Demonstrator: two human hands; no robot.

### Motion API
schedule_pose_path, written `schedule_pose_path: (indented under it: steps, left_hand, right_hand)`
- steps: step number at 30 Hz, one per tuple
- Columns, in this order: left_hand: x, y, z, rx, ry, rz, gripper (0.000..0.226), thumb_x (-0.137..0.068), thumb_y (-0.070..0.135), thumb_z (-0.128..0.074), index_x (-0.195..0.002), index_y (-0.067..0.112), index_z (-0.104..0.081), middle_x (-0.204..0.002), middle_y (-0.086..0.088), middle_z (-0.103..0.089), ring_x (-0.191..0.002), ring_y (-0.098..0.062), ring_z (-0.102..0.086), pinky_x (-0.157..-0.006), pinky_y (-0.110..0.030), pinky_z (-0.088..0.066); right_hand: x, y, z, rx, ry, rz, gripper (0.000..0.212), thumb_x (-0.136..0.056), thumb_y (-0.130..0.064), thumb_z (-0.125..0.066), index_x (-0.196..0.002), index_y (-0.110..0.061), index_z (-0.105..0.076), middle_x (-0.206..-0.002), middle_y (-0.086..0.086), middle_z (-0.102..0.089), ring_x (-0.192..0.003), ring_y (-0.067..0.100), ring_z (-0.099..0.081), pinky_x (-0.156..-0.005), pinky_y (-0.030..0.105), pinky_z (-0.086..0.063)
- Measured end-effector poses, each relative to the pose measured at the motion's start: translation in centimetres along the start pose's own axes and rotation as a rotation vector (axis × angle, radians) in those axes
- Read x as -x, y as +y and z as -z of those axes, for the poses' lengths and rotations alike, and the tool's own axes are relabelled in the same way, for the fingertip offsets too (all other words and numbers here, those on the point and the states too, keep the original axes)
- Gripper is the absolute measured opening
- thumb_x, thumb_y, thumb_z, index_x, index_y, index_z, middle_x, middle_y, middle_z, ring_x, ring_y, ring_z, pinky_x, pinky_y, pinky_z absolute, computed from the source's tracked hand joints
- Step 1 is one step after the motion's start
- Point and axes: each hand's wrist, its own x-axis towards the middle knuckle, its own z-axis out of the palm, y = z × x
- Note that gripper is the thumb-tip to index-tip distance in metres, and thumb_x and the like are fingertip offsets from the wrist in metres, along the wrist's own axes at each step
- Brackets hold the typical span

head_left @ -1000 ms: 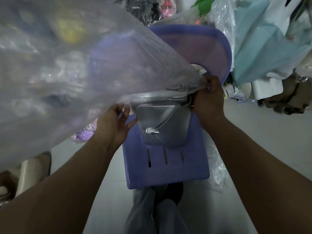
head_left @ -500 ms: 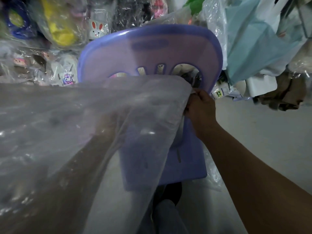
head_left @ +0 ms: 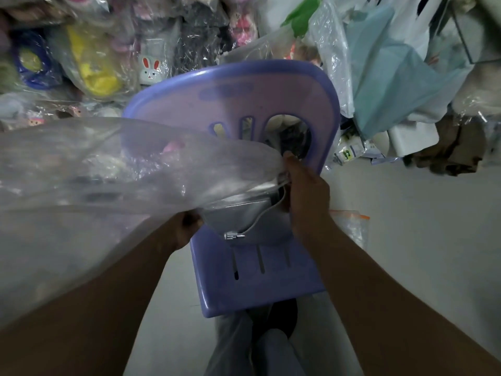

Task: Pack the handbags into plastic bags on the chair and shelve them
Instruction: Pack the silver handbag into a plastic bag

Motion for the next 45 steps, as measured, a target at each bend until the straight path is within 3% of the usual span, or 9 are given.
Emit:
schedule_pose_path:
  steps: [5,13,19,25,29,34,39,42,45]
  left_hand:
    - [0.1,1.0,-0.1,0.203,-0.047,0.086,0.027,-0.082,-0.011,-0.041,-0.068,0.007,-0.056,-0.046,-0.001,-0.047,-0.043,-0.011,-0.046,-0.046,-0.019,-0.047]
    - [1.1,2.2,1.1,0.221,-0.098,0.142,0.032,-0.094,0.015,-0.044,-0.063,0.017,-0.037,-0.059,-0.003,-0.038,-0.056,-0.018,-0.036,-0.070,-0.033,-0.045]
    - [1.4,2.5,0.5,0.210,-0.101,0.097,0.051,-0.097,0.014,-0.038,-0.047,0.011,-0.041,-0.052,-0.006,-0.028,-0.055,-0.020,-0.029,-0.051,-0.033,-0.051]
    - [2.0,3.3,0.2,0.181,-0.141,0.054,0.025,-0.082,0.007,-0.049,-0.060,0.014,-0.061,-0.052,-0.002,-0.035,-0.049,-0.018,-0.036,-0.076,-0.059,-0.057]
    - [1.5,2.5,0.4,0.330,-0.104,0.079,0.031,-0.097,0.025,-0.059,-0.069,0.013,-0.052,-0.047,0.000,-0.039,-0.059,-0.017,-0.045,-0.062,-0.052,-0.059]
    - [1.0,2.3,1.5,0.351,-0.182,0.094,0.032,-0.086,0.027,-0.057,-0.065,0.020,-0.035,-0.066,-0.007,-0.029,-0.060,-0.019,-0.031,-0.075,-0.038,-0.045]
    - [0.7,2.1,1.4,0.319,-0.166,0.036,0.025,-0.100,0.020,-0.045,-0.079,0.015,-0.057,-0.058,0.000,-0.043,-0.056,-0.016,-0.033,-0.066,-0.061,-0.059]
    - [0.4,1.7,1.4,0.367,-0.144,0.037,0.019,-0.099,0.012,-0.045,-0.086,0.016,-0.058,-0.060,0.006,-0.041,-0.058,-0.009,-0.043,-0.096,-0.068,-0.046]
    - [0.5,1.1,1.6,0.325,-0.124,0.019,0.020,-0.099,0.007,-0.044,-0.089,0.015,-0.059,-0.060,0.008,-0.044,-0.045,-0.003,-0.043,-0.099,-0.061,-0.043]
  right_hand:
    - [0.3,1.8,-1.1,-0.166,0.151,0.074,0.021,-0.093,-0.013,-0.069,-0.106,0.003,-0.072,-0.069,-0.002,-0.062,-0.046,-0.008,-0.051,-0.052,0.009,-0.045]
    - [-0.1,2.1,-1.4,-0.293,0.165,-0.038,0.017,-0.088,-0.009,-0.070,-0.104,-0.009,-0.075,-0.068,-0.008,-0.067,-0.053,-0.001,-0.058,-0.056,0.014,-0.049]
    - [-0.7,1.4,-1.0,-0.316,0.086,-0.075,0.029,-0.089,-0.024,-0.072,-0.061,-0.018,-0.077,-0.059,-0.011,-0.069,-0.064,0.009,-0.064,-0.070,0.030,-0.053]
    - [-1.7,1.4,-1.3,-0.367,0.053,-0.074,0.023,-0.097,-0.027,-0.065,-0.078,-0.014,-0.068,-0.058,-0.012,-0.069,-0.060,0.003,-0.065,-0.063,0.021,-0.054]
    - [-2.5,1.7,-1.1,-0.240,0.077,-0.105,0.034,-0.085,-0.040,-0.073,-0.062,-0.016,-0.075,-0.058,-0.010,-0.069,-0.071,0.014,-0.066,-0.080,0.037,-0.056]
    - [-2.2,1.7,-1.2,-0.167,0.083,-0.114,0.024,-0.072,-0.041,-0.073,-0.063,-0.019,-0.076,-0.075,-0.001,-0.074,-0.084,0.024,-0.070,-0.084,0.043,-0.058]
    - [-1.5,1.2,-1.2,-0.234,0.037,-0.064,0.020,-0.086,-0.023,-0.074,-0.068,-0.014,-0.071,-0.063,-0.003,-0.068,-0.065,0.014,-0.063,-0.068,0.025,-0.054]
    - [-0.9,0.6,-1.3,-0.285,0.034,-0.051,0.019,-0.087,-0.015,-0.075,-0.070,-0.015,-0.066,-0.061,-0.004,-0.064,-0.060,0.011,-0.060,-0.061,0.021,-0.052]
    - [-1.6,0.4,-1.3,-0.309,0.044,-0.101,0.019,-0.068,-0.024,-0.084,-0.077,-0.013,-0.072,-0.080,0.003,-0.073,-0.078,0.021,-0.068,-0.072,0.036,-0.057]
